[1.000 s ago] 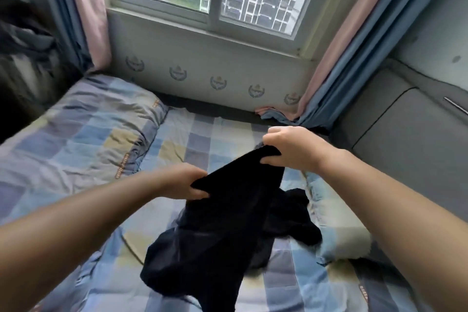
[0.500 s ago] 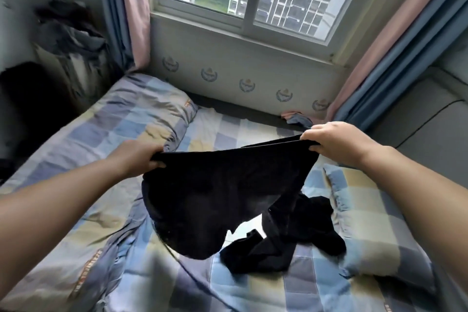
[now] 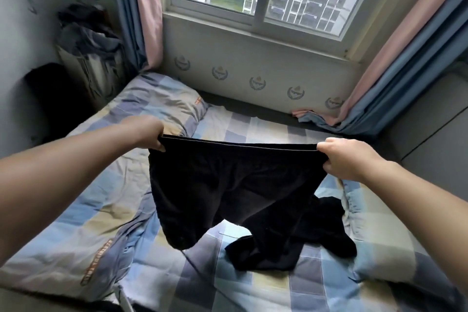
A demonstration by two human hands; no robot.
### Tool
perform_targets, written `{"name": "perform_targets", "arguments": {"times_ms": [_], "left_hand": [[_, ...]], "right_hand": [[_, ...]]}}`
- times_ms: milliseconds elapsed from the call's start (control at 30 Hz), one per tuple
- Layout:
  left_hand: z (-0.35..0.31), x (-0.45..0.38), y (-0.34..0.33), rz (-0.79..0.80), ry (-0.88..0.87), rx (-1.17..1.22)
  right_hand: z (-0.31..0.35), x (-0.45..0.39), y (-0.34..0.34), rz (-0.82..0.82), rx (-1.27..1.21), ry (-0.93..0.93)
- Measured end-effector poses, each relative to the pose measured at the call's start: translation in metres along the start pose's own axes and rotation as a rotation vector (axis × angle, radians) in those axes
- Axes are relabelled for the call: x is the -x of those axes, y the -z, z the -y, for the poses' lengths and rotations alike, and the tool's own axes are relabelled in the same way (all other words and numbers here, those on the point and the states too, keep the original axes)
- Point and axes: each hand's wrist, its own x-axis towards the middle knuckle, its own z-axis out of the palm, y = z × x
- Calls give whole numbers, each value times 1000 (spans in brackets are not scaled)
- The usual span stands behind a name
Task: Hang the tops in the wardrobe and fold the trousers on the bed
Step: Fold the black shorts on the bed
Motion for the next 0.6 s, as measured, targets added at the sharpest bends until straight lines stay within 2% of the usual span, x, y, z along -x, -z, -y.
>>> {"name": "perform_targets", "arguments": {"times_ms": [100, 233, 300, 400, 433, 600], "left_hand": [[-3, 6, -1, -12, 25, 78], [0, 12, -27, 45, 135, 244], [7, 14, -43, 116, 234, 482], [5, 12, -66, 307, 390, 1060], [1, 8, -72, 309, 411, 1122], [-4, -24, -60, 144, 476, 781]], "right_hand": [[4, -4, -10, 120, -44, 17], [18, -15, -32, 53, -13, 64], [25, -23, -44, 82, -31, 49], [40, -41, -60, 151, -32, 38], [46, -49, -64, 140, -24, 57], [56, -100, -57, 37, 18, 125]]}}
